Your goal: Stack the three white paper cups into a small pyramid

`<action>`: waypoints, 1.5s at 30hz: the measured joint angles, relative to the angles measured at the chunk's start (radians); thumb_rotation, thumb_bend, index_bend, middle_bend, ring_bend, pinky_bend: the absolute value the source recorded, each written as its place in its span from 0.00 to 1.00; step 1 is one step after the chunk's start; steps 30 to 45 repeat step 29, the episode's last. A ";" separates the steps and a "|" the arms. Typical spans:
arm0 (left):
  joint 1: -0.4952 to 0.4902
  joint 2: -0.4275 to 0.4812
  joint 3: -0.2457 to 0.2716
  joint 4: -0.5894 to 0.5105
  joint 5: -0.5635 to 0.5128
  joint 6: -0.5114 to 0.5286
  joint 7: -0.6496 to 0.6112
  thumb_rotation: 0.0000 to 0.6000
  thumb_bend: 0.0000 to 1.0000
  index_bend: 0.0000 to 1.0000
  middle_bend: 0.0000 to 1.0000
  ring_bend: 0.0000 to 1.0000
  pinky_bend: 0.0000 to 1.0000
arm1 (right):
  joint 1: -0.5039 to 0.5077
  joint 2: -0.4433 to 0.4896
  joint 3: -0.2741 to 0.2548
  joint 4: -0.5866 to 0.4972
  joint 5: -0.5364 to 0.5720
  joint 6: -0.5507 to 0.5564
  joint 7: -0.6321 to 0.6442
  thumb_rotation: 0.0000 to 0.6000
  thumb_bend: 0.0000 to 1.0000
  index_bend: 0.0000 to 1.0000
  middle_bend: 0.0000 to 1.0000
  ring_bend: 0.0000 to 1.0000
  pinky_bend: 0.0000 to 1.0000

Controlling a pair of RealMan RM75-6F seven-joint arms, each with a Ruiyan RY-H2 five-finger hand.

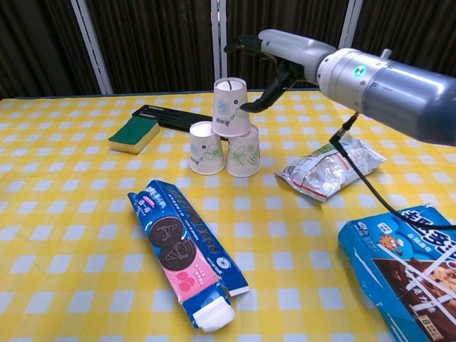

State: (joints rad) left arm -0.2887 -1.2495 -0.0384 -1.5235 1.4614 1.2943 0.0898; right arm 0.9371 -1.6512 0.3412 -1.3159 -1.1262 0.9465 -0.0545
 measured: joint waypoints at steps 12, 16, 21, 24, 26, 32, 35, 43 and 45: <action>0.023 -0.008 -0.002 0.004 0.030 0.069 0.001 1.00 0.14 0.00 0.00 0.00 0.00 | -0.326 0.219 -0.219 -0.212 -0.206 0.328 0.007 1.00 0.15 0.07 0.00 0.00 0.00; 0.033 -0.012 0.002 0.003 0.050 0.095 0.006 1.00 0.14 0.00 0.00 0.00 0.00 | -0.440 0.250 -0.301 -0.198 -0.271 0.437 0.029 1.00 0.15 0.04 0.00 0.00 0.00; 0.046 -0.017 0.011 -0.003 0.081 0.129 0.026 1.00 0.14 0.00 0.00 0.00 0.00 | -0.551 0.260 -0.372 -0.123 -0.333 0.546 0.050 1.00 0.15 0.03 0.00 0.00 0.00; 0.051 -0.019 0.014 -0.006 0.090 0.138 0.031 1.00 0.14 0.00 0.00 0.00 0.00 | -0.608 0.261 -0.398 -0.080 -0.367 0.606 0.070 1.00 0.15 0.03 0.00 0.00 0.00; 0.055 -0.019 0.017 -0.006 0.095 0.143 0.033 1.00 0.14 0.00 0.00 0.00 0.00 | -0.634 0.262 -0.407 -0.066 -0.381 0.634 0.092 1.00 0.15 0.03 0.00 0.00 0.00; 0.061 -0.018 0.017 -0.006 0.090 0.147 0.021 1.00 0.14 0.00 0.00 0.00 0.00 | -0.674 0.267 -0.423 -0.049 -0.406 0.660 0.137 1.00 0.15 0.03 0.00 0.00 0.00; 0.061 -0.018 0.017 -0.006 0.090 0.147 0.021 1.00 0.14 0.00 0.00 0.00 0.00 | -0.674 0.267 -0.423 -0.049 -0.406 0.660 0.137 1.00 0.15 0.03 0.00 0.00 0.00; 0.061 -0.018 0.017 -0.006 0.090 0.147 0.021 1.00 0.14 0.00 0.00 0.00 0.00 | -0.674 0.267 -0.423 -0.049 -0.406 0.660 0.137 1.00 0.15 0.03 0.00 0.00 0.00; 0.061 -0.018 0.017 -0.006 0.090 0.147 0.021 1.00 0.14 0.00 0.00 0.00 0.00 | -0.674 0.267 -0.423 -0.049 -0.406 0.660 0.137 1.00 0.15 0.03 0.00 0.00 0.00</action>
